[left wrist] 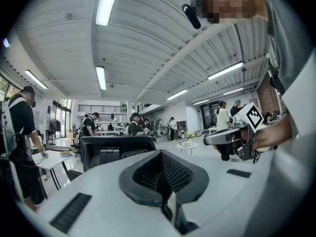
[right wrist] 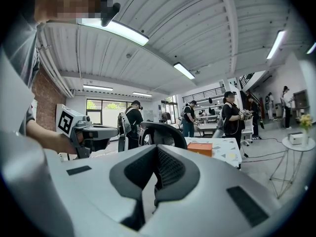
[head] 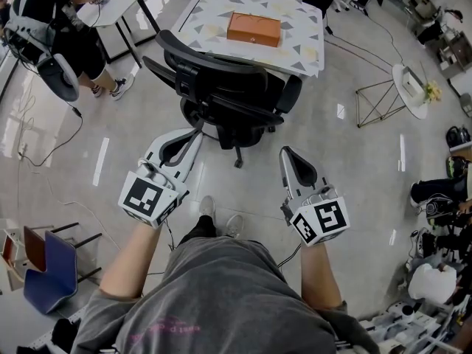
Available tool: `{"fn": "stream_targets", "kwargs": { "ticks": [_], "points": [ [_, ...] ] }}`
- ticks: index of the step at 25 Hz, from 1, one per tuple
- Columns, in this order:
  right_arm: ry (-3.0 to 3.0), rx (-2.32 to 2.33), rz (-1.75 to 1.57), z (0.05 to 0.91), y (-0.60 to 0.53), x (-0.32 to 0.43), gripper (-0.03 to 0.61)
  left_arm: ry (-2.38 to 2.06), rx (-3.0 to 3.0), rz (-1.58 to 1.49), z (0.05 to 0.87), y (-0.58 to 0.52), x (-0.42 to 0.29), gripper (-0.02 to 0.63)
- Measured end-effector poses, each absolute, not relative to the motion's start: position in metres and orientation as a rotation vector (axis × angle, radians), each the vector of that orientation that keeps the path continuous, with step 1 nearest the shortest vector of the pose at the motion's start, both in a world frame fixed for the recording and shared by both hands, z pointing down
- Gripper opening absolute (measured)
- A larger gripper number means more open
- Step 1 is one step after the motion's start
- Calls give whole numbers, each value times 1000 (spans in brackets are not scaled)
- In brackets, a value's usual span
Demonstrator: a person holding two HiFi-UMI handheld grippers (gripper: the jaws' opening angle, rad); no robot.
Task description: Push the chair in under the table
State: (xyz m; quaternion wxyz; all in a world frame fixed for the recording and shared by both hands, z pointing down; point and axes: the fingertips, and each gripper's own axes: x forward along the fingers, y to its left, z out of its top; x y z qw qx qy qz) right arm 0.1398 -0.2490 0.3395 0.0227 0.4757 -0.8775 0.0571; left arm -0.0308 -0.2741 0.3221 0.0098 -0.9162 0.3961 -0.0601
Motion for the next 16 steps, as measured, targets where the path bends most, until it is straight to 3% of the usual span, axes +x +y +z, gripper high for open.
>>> {"fn": "stream_targets", "kwargs": {
  "ticks": [16],
  "points": [
    [-2716,1467,180,343,-252,142,5,1234,-2870,-193,326,-278,-28,0]
  ]
}}
